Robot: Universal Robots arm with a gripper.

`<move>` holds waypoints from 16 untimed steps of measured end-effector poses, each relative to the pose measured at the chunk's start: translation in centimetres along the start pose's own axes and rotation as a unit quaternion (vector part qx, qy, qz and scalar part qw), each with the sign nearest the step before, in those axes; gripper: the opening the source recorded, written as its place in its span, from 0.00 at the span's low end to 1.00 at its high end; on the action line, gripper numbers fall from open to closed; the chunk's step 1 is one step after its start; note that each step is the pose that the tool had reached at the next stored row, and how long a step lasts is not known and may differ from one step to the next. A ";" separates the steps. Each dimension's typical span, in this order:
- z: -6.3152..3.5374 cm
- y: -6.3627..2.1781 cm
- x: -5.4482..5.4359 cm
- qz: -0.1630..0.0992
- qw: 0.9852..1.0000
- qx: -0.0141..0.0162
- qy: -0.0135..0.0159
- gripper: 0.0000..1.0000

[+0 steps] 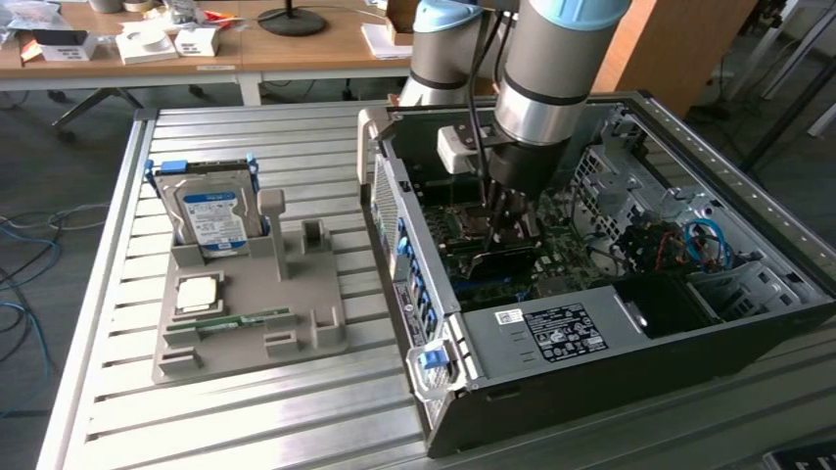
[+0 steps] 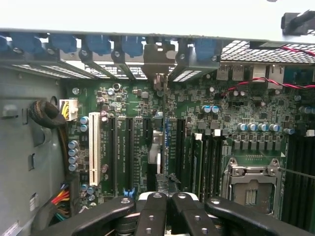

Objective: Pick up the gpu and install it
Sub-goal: 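Press down on the gpu until it lock into place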

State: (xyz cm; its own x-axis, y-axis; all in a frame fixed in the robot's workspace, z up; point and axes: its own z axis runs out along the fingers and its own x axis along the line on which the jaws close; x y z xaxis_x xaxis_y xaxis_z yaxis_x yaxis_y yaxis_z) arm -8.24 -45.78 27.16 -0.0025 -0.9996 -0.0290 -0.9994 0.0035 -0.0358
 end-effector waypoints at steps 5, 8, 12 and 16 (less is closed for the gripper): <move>0.03 0.00 -0.1 0.000 1.000 0.000 0.000 0.11; 0.18 0.03 -0.1 0.000 1.000 0.000 0.000 0.11; 0.25 0.04 -0.1 0.000 1.000 0.000 0.000 0.11; 0.34 0.04 -0.2 0.000 1.000 0.000 -0.001 0.11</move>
State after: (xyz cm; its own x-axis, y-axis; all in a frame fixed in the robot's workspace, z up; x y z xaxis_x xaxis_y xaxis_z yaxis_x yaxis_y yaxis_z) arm -8.26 -45.62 26.82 -0.0023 -0.9995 -0.0300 -0.9993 0.0034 -0.0363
